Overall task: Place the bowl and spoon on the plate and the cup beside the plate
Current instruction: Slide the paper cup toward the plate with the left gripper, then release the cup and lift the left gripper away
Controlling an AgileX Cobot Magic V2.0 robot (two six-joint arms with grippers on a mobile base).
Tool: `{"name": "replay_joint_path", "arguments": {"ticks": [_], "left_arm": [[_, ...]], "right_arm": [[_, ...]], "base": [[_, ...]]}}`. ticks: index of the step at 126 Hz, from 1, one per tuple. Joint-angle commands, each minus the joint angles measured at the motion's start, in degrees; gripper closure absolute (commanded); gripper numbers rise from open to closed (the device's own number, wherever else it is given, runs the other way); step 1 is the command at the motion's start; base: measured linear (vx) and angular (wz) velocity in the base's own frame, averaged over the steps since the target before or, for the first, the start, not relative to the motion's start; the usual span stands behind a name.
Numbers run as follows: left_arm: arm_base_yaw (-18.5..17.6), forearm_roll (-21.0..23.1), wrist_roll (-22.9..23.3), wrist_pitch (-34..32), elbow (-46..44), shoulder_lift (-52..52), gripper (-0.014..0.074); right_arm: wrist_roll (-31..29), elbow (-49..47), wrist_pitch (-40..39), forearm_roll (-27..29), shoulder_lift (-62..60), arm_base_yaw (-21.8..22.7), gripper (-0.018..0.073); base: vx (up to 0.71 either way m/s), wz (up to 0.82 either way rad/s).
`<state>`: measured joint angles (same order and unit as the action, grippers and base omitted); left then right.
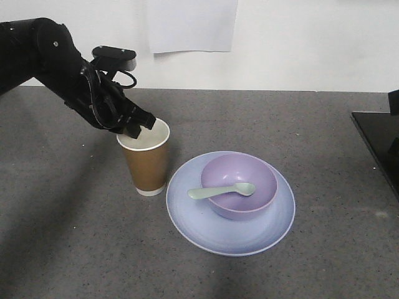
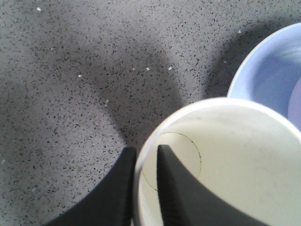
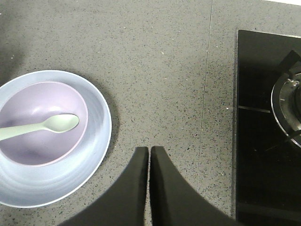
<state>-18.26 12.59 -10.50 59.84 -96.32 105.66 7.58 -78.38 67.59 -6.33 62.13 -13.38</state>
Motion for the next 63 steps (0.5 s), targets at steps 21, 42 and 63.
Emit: {"name": "replay_joint_path", "arguments": {"ticks": [21, 42, 63], "left_arm": [[-0.3, 0.1, 0.3, -1.5, -1.6, -3.6, 0.0327], [-0.3, -2.2, 1.3, -2.1, -1.6, -5.4, 0.0316], [-0.3, -5.4, 3.3, -2.6, -1.6, -8.2, 0.0323]], "right_arm": [[-0.3, -1.5, -3.2, -0.8, -0.8, 0.3, 0.0561], [-0.3, -1.5, -3.2, -0.8, -0.8, 0.3, 0.0561], [-0.3, -1.5, -3.2, -0.8, -0.8, 0.3, 0.0561]], "base": [[0.0, 0.0], [0.0, 0.0], [0.0, 0.0]]}}
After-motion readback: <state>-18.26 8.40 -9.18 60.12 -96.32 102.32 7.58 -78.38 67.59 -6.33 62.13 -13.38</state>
